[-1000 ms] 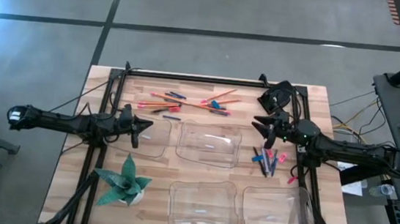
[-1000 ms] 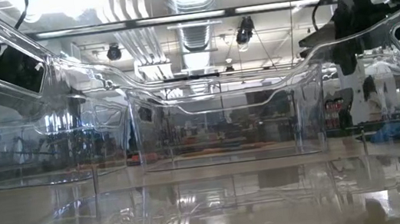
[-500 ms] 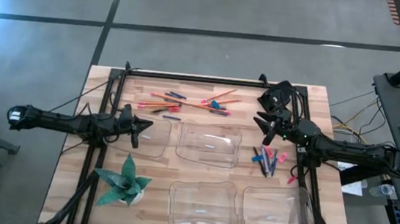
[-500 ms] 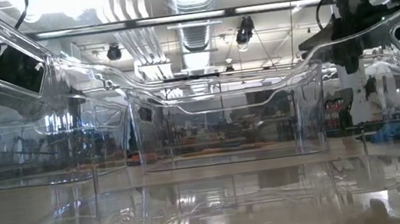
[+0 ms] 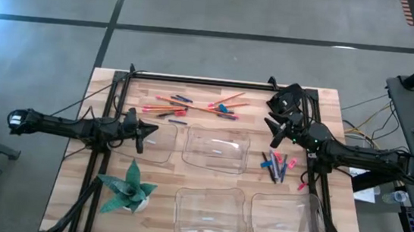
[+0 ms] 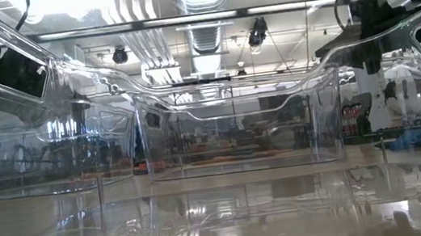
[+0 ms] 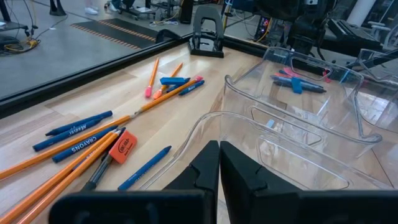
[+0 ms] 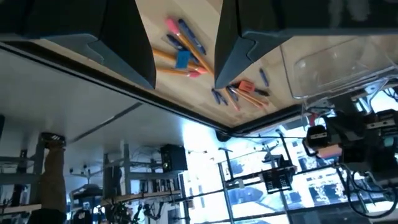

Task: Sort crayons/erasers/pens/pencils in bins
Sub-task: Put the orange eraser into the bottom right transparent bin

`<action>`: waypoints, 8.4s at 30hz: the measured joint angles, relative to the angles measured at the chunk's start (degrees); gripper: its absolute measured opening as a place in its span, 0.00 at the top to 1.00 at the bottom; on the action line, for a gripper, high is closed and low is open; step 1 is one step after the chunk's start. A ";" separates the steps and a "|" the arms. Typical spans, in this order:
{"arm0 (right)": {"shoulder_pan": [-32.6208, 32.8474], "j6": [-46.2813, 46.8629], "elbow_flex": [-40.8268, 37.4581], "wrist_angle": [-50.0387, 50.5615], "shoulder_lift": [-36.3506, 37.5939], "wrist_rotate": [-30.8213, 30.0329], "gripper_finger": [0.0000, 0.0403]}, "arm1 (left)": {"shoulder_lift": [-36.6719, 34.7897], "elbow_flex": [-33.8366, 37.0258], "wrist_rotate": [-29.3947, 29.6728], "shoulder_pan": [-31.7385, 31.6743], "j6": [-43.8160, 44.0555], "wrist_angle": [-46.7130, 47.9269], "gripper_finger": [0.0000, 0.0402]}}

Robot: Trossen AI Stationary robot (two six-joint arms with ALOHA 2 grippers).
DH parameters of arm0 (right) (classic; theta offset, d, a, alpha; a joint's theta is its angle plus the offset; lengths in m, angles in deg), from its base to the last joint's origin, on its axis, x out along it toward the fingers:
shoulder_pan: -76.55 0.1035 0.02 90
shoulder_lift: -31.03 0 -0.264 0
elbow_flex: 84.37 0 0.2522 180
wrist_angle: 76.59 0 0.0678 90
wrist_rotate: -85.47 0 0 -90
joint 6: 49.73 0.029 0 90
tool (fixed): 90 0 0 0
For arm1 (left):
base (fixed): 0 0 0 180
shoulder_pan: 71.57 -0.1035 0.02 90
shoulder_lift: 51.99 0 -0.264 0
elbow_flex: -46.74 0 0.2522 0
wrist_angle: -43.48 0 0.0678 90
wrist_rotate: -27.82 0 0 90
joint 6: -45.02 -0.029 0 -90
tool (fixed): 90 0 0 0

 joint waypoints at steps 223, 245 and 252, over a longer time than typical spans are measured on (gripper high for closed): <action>8.09 52.05 34.51 80.44 -43.42 4.14 0.82 | -0.01 -0.01 0.01 -0.01 0.00 0.00 1.00; 29.66 67.11 46.96 82.98 -31.39 -0.28 0.82 | -0.01 0.00 0.00 0.00 -0.01 -0.01 1.00; 49.10 87.11 55.88 87.23 -36.16 -7.36 0.82 | -0.01 0.01 -0.01 0.00 0.00 0.00 1.00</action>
